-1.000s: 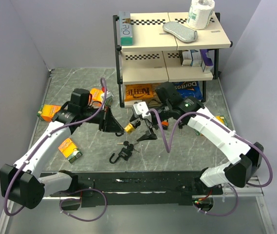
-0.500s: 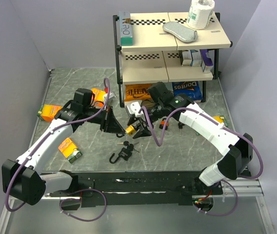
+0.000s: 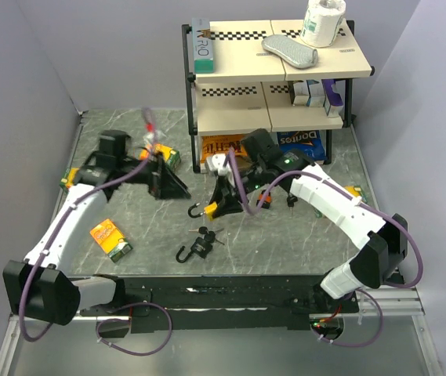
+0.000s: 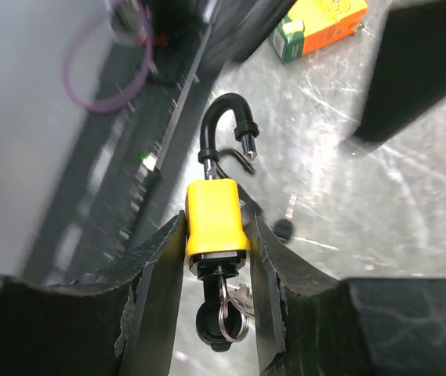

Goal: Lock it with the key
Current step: Lock the lock.

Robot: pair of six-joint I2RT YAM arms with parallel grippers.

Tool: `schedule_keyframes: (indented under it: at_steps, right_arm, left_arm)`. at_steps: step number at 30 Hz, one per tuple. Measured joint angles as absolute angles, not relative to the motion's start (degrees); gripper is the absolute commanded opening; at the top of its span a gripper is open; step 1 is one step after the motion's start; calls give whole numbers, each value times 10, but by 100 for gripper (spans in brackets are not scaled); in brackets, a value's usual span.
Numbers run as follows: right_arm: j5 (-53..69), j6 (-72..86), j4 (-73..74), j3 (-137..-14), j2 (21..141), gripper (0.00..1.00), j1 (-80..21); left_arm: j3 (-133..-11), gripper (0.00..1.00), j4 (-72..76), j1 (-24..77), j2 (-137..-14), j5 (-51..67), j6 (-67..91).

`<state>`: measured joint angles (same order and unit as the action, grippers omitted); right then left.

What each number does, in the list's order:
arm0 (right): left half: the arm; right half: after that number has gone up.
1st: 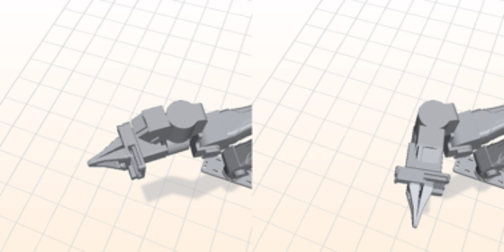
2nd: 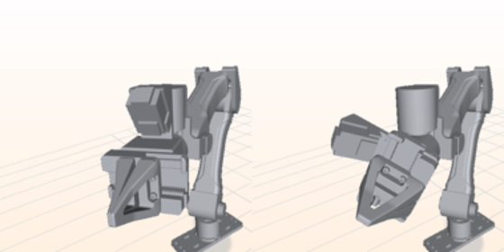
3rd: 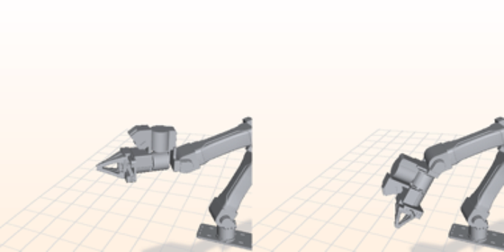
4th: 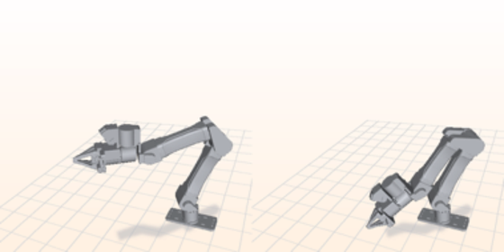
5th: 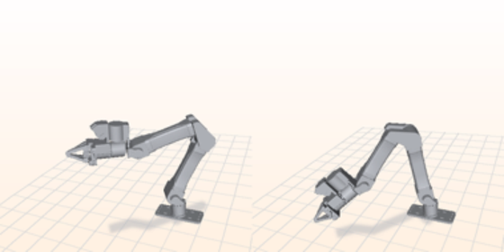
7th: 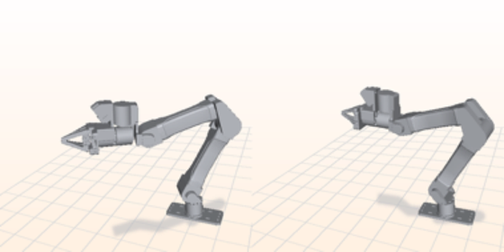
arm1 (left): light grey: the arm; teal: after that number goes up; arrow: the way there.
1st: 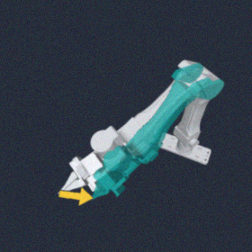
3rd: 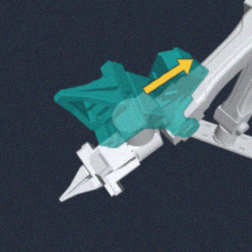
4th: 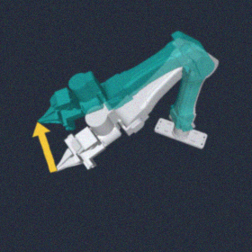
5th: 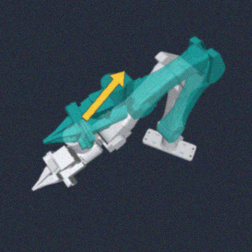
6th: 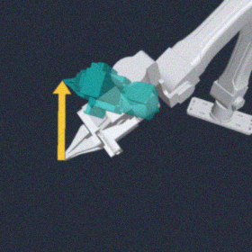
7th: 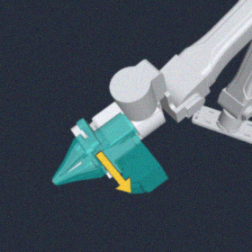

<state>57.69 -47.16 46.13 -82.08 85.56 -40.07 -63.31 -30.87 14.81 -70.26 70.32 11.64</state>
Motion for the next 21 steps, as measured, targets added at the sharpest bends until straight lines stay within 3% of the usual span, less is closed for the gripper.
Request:
schedule_keyframes:
  at_steps: [4,8,11,16,21]
  right_arm:
    - [621,-343,413,-820,856,0,-362]
    - [664,-166,298,-791,855,0,-334]
    - [685,-22,203,-755,855,0,-328]
    - [711,204,28,-702,856,0,-329]
    - [727,322,-70,-697,863,0,-330]
  left_arm:
    - [-657,99,-297,43,-682,679,106]
    - [-648,99,-262,29,-608,614,38]
    - [-596,95,-237,73,-506,555,-77]
    - [-479,78,-204,241,-349,437,-299]
    - [-447,66,-185,313,-343,336,-427]
